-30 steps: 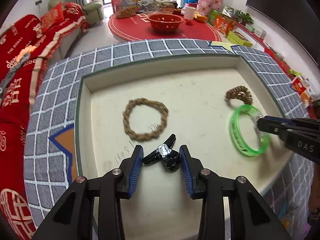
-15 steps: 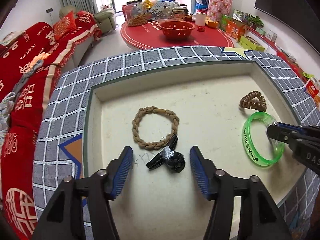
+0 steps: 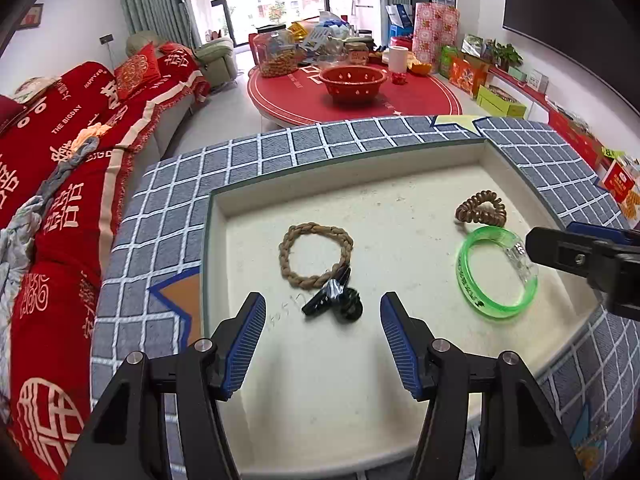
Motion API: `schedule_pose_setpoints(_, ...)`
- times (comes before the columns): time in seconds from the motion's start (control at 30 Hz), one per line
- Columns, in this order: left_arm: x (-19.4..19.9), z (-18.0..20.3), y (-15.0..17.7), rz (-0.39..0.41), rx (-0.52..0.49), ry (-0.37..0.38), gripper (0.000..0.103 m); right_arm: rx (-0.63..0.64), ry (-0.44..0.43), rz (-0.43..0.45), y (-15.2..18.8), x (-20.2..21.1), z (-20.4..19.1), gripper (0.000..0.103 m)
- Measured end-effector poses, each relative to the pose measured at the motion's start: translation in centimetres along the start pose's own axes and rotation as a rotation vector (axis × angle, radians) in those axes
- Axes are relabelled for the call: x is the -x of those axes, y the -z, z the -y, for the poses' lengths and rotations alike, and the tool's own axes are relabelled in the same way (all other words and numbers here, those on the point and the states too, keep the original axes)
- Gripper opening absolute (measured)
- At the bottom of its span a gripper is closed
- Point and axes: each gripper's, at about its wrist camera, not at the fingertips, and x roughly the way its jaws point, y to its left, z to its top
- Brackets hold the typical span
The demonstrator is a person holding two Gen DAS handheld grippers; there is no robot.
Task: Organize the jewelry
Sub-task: 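Open both tools to release the clip and bangle in the tray, then withdraw both tools back toward the jewelry on the bedspread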
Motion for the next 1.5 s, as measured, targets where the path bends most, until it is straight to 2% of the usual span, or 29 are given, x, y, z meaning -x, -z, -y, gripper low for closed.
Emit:
schedule_pose_setpoints(0.27, 3.0, -0.4, 1.8, 0.017, 0.023, 0.033, 0.073, -0.004, -0.044, 0.033, 1.5, 3.3, -0.4, 0.083)
schedule_pose_setpoints(0.3, 3.3, -0.5, 1.9, 0.017, 0.026, 0.035, 0.091, -0.005, -0.046, 0.038, 1.9, 3.7, -0.4, 0.084)
schedule_pose_setpoints(0.33, 3.6, -0.5, 2.1, 0.022, 0.031, 0.034, 0.103, -0.006, -0.049, 0.042, 2.1, 4.1, -0.3, 0.086)
schedule_pose_setpoints(0.43, 5.6, -0.5, 3.0, 0.083, 0.047, 0.031, 0.103, -0.012, -0.059, 0.055, 3.0, 5.3, -0.1, 0.087)
schedule_pose_setpoints(0.6, 7.7, 0.1, 4.1, 0.100, 0.032, 0.036, 0.103, -0.016, -0.060, 0.066, 4.3, 6.8, 0.2, 0.087)
schedule_pose_setpoints(0.77, 9.3, 0.3, 5.2, 0.091, 0.040, 0.053, 0.103, -0.023, -0.065, 0.070, 5.7, 8.1, 0.4, 0.089)
schedule_pose_setpoints(0.8, 9.6, 0.5, 5.5, 0.091, 0.039, 0.051, 0.103, -0.024, -0.069, 0.070, 6.1, 8.4, 0.4, 0.102)
schedule_pose_setpoints(0.83, 9.8, 0.5, 5.8, 0.091, 0.037, 0.047, 0.103, -0.023, -0.073, 0.070, 6.5, 8.7, 0.5, 0.103)
schedule_pose_setpoints(1.17, 11.2, 0.5, 10.2, 0.064, 0.049, 0.064, 0.103, -0.046, -0.077, 0.086, 10.3, 11.5, 2.0, 0.103)
schedule_pose_setpoints(1.37, 11.5, 0.4, 13.8, 0.029, 0.059, 0.052, 0.103, -0.086, -0.094, 0.036, 13.4, 11.9, 3.3, 0.103)
schedule_pose_setpoints(1.5, 11.6, 0.4, 16.0, 0.019, 0.080, 0.030, 0.103, -0.084, -0.068, 0.004, 16.0, 11.8, 4.0, 0.103)
